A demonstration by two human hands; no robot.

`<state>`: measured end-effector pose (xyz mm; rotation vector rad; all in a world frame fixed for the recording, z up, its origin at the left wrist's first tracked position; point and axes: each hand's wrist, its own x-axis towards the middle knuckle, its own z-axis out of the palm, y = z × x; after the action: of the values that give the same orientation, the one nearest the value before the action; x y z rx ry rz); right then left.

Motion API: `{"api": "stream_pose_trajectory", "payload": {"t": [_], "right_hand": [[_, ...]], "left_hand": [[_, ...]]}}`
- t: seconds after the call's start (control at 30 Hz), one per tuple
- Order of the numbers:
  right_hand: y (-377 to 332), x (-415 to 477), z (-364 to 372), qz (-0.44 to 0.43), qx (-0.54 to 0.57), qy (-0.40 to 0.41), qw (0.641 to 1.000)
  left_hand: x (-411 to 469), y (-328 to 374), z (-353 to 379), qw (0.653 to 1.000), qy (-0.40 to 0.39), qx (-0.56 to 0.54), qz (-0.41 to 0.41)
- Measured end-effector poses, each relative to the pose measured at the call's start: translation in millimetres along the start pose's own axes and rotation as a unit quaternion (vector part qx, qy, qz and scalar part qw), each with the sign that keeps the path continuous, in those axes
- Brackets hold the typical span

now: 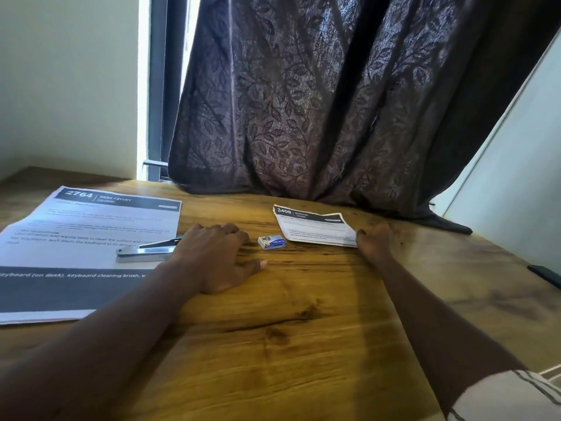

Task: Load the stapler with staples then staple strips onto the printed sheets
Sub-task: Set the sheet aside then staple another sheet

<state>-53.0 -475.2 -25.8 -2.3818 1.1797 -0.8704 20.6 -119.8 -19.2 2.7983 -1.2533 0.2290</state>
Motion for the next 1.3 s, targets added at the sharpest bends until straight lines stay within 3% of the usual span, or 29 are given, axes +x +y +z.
{"api": "stream_pose_trajectory", "payload": {"t": [0.07, 0.17, 0.27, 0.37, 0.43, 0.5, 0.7, 0.8, 0.93, 1.03, 1.17, 1.3], "right_hand": [[-12.7, -20.5, -7.0, -0.042, -0.037, 0.058, 0.997], [-42.1, -62.4, -6.5, -0.154, -0.005, 0.107, 0.982], [-75.1, -118.5, 0.7, -0.239, 0.09, 0.029, 0.966], [-105.7, -169.0, 1.6, -0.34, 0.139, -0.05, 0.929], [-121.7, -195.2, 1.5, -0.396, 0.142, -0.08, 0.904], [-139.3, -212.0, 4.4, -0.437, 0.138, -0.106, 0.882], [-202.8, -226.8, 27.8, -0.442, 0.101, -0.207, 0.867], [-219.0, -230.0, 42.0, -0.464, 0.055, -0.236, 0.852], [-215.0, -226.0, 55.2, -0.462, 0.05, -0.23, 0.855], [-207.8, -215.5, 55.4, -0.418, 0.05, -0.178, 0.889], [-202.3, -210.6, 53.3, -0.35, -0.044, -0.13, 0.927], [-202.6, -217.2, 48.2, -0.399, -0.007, -0.094, 0.912]], "left_hand": [[-1.1, -0.1, -0.6, 1.0, 0.016, 0.013, 0.004], [-4.9, 1.5, -5.1, 0.998, 0.056, 0.022, 0.007], [-15.7, -1.3, -12.1, 0.992, 0.123, -0.017, -0.016], [-36.7, -27.1, -23.3, 0.967, 0.22, -0.098, -0.08], [-56.5, -56.2, -33.6, 0.946, 0.273, -0.106, -0.142], [-75.7, -90.1, -40.4, 0.933, 0.27, -0.091, -0.222], [-121.2, -152.6, -28.5, 0.93, 0.107, 0.066, -0.345], [-125.5, -166.9, -24.1, 0.927, 0.064, 0.058, -0.364], [-123.2, -168.0, -24.4, 0.93, 0.046, 0.023, -0.363], [-119.4, -169.5, -26.0, 0.93, 0.058, -0.011, -0.361], [-115.6, -177.6, -24.8, 0.931, 0.079, -0.039, -0.354], [-114.4, -179.6, -25.5, 0.93, 0.102, -0.059, -0.348]]}}
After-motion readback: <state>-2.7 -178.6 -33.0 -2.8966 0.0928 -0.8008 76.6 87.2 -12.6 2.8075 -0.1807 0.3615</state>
